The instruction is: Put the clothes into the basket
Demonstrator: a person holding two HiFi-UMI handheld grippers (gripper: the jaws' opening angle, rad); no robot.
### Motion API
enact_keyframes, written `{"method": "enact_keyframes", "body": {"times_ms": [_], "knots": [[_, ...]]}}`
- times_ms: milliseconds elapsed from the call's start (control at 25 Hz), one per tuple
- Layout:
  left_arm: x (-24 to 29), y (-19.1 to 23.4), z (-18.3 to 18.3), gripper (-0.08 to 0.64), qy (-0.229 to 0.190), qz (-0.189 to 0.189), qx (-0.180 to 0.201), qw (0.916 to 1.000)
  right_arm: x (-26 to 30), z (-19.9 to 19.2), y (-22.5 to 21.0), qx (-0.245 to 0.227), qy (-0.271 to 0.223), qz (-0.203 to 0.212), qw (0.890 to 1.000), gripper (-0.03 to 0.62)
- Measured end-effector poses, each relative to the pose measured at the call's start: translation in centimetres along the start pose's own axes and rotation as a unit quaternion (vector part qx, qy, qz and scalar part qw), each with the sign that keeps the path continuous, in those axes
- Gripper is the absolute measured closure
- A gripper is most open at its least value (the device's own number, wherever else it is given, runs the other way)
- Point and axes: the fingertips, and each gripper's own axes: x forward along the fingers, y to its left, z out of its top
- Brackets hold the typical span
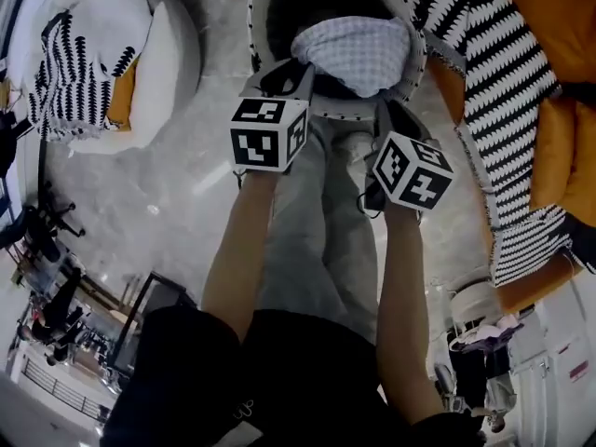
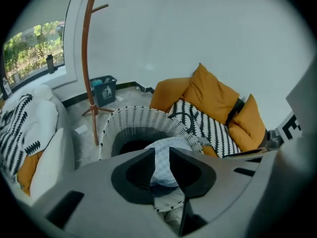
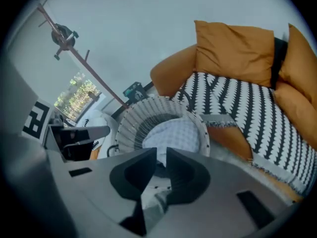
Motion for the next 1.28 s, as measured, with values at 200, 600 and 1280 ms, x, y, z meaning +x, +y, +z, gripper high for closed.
{"method": "enact_keyframes", "body": {"times_ms": [200, 600, 1280], "knots": [[3.4, -1.1, -1.4, 0.492, 0.025, -0.025, 0.022, 0.9992, 1.8, -2.7, -3.5, 0.017, -0.001, -0.042, 0.999, 0.561], [1.2, -4.3, 2.8, 0.551, 0.002, -0.101, 0.044, 0.9939, -1.5, 3.8, 0.0, 0.021, -0.095, 0.027, 0.995, 0.575], [-15.9, -37.5, 17.4, 0.551, -0.150, -0.285, 0.212, 0.9227, -37.8, 13.3, -11.2, 0.118, -0.433, -0.094, 0.889, 0.580]]}}
